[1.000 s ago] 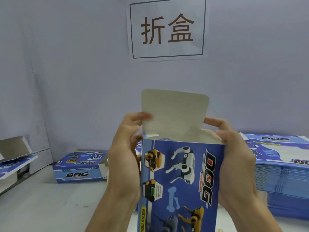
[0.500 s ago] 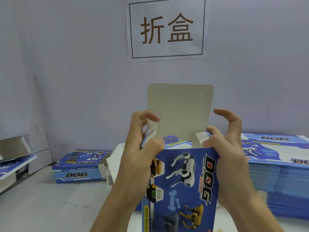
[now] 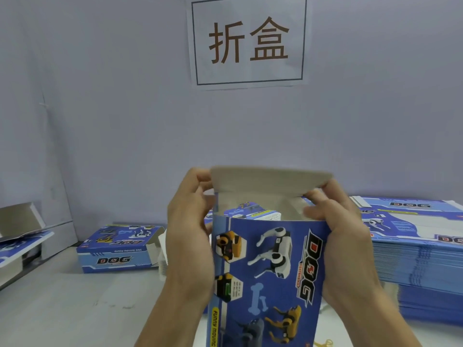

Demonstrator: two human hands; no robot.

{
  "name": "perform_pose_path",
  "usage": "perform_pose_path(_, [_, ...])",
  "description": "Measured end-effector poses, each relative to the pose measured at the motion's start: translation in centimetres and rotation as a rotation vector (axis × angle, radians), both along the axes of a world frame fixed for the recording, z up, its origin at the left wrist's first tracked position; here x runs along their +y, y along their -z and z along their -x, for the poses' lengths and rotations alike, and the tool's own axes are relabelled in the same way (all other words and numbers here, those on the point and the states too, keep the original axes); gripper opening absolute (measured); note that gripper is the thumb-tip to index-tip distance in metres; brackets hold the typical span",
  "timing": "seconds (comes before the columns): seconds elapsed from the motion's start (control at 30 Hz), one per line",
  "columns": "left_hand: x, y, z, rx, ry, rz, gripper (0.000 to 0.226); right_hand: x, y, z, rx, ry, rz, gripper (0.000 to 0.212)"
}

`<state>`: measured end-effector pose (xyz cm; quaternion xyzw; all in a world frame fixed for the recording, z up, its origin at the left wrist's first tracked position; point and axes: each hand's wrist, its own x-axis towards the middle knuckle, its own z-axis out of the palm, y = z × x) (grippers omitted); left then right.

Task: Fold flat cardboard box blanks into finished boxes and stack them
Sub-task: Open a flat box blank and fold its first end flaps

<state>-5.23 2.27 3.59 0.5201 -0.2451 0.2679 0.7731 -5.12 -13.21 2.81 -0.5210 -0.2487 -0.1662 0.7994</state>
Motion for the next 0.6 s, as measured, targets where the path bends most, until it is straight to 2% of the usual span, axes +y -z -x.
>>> perform_pose_path(0.13, [0.4,0.2,0.1,0.071,0.062,0.050,0.035,-0.3,0.4,0.1,0.043,-0.088,-0.107,0.042])
perform_pose_path(0.17, [0.4,0.2,0.1,0.069,0.034,-0.009,0.031,-0.3,0.4,0.1,0.047,-0.049,-0.031,0.040])
perform_pose_path(0.23, [0.5,0.3,0.1,0.018,-0.060,-0.197,0.014,-0.4,0.4,-0.1,0.019,0.029,0.123,0.021])
perform_pose_path(0.27, [0.6,0.3,0.1,-0.006,-0.078,-0.276,0.012,-0.4,0.3,-0.1,-0.001,0.034,0.146,0.011])
perform_pose_path(0.37, [1.3,0.2,0.3,-0.008,-0.011,-0.393,0.022,-0.8,0.3,0.0,-0.054,0.031,0.149,0.016])
perform_pose_path(0.47, [1.3,-0.2,0.7,-0.022,-0.035,-0.460,0.018,-1.6,0.5,-0.2,-0.075,-0.010,0.165,0.027])
perform_pose_path(0.53, [0.8,-0.3,0.9,-0.013,-0.077,-0.436,0.016,-1.7,0.6,0.0,-0.063,-0.110,0.163,0.034])
perform_pose_path(0.6, [0.5,-0.5,1.0,-0.021,-0.098,-0.414,0.023,-1.5,0.4,-0.4,-0.053,-0.196,0.126,0.029])
